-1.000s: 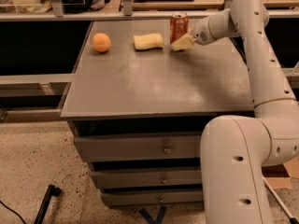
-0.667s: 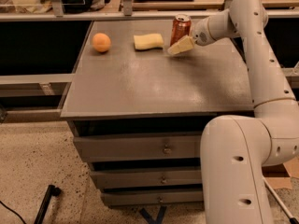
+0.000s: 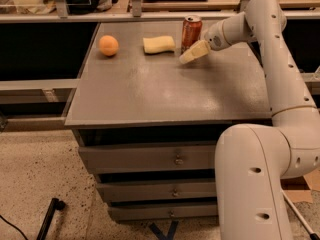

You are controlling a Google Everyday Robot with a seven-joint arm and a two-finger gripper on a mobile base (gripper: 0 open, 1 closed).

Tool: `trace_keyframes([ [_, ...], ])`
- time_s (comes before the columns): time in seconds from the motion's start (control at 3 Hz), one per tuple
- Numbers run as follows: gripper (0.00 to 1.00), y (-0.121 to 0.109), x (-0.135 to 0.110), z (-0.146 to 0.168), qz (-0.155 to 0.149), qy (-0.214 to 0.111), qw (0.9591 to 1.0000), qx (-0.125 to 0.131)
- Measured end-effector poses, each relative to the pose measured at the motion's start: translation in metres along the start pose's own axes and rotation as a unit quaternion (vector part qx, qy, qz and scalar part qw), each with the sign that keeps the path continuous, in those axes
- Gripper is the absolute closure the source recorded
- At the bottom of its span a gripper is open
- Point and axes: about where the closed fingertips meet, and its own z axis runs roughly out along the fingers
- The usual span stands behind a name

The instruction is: Move coke can near sponge

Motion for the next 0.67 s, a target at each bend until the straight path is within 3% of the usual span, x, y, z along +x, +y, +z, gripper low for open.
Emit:
trace_keyframes([
  [0.67,0.00,-0.0053,-0.0054,-0.0139,-0.002,0.000,0.9999,0.015],
])
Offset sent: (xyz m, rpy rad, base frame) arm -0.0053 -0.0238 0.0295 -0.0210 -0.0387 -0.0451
